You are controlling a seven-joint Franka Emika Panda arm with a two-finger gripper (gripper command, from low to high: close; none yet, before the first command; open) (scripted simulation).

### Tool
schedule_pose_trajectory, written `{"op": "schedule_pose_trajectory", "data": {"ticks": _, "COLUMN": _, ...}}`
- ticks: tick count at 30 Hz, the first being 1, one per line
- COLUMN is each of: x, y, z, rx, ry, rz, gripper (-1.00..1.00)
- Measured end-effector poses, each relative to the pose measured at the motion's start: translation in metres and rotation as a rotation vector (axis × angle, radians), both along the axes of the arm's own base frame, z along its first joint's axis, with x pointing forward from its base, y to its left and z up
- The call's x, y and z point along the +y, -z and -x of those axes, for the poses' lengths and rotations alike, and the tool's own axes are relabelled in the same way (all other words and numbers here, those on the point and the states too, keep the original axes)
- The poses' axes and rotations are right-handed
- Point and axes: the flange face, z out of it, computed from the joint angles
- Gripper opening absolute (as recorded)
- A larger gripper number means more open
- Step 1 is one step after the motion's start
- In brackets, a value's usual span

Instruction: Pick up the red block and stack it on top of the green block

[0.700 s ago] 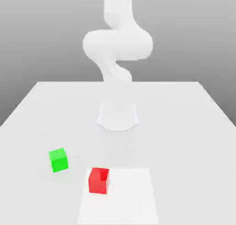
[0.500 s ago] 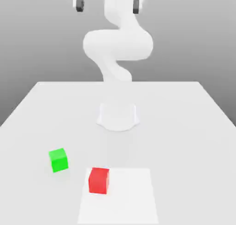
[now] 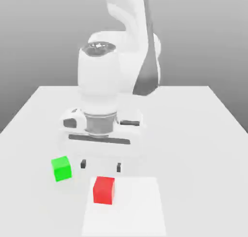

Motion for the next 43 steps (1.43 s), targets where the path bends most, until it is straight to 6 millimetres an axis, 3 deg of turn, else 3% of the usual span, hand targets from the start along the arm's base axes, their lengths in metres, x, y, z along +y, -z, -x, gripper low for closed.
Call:
{"op": "schedule_pose_trajectory", "data": {"ticks": 4, "x": 0.0, "y": 0.041, "z": 0.002, "rx": 0.007, "ry": 0.0, "rz": -0.002, "gripper": 0.0}}
{"op": "schedule_pose_trajectory", "data": {"ticks": 5, "x": 0.0, "y": 0.05, "z": 0.003, "rx": 0.007, "ry": 0.0, "rz": -0.002, "gripper": -1.0}}
{"op": "schedule_pose_trajectory", "data": {"ticks": 12, "x": 0.0, "y": 0.052, "z": 0.003, "rx": 0.007, "ry": 0.0, "rz": -0.002, "gripper": -1.0}}
{"op": "schedule_pose_trajectory", "data": {"ticks": 18, "x": 0.0, "y": 0.0, "z": 0.003, "rx": 0.007, "ry": 0.0, "rz": -0.002, "gripper": -1.0}}
{"op": "schedule_pose_trajectory", "data": {"ticks": 25, "x": -0.073, "y": -0.029, "z": 0.042, "rx": 0.01, "ry": 0.444, "rz": 0.019, "gripper": -1.0}}
{"op": "schedule_pose_trajectory", "data": {"ticks": 32, "x": -0.134, "y": -0.046, "z": 0.1, "rx": 0.006, "ry": 0.958, "rz": 0.002, "gripper": -1.0}}
{"op": "schedule_pose_trajectory", "data": {"ticks": 35, "x": -0.142, "y": -0.031, "z": 0.108, "rx": 0.005, "ry": 1.036, "rz": -0.006, "gripper": -1.0}}
{"op": "schedule_pose_trajectory", "data": {"ticks": 40, "x": -0.142, "y": 0.011, "z": 0.109, "rx": 0.005, "ry": 1.047, "rz": -0.007, "gripper": -1.0}}
{"op": "schedule_pose_trajectory", "data": {"ticks": 41, "x": -0.142, "y": 0.016, "z": 0.11, "rx": 0.005, "ry": 1.047, "rz": -0.006, "gripper": 1.0}}
{"op": "schedule_pose_trajectory", "data": {"ticks": 43, "x": -0.141, "y": 0.016, "z": 0.109, "rx": 0.005, "ry": 1.044, "rz": -0.006, "gripper": 1.0}}
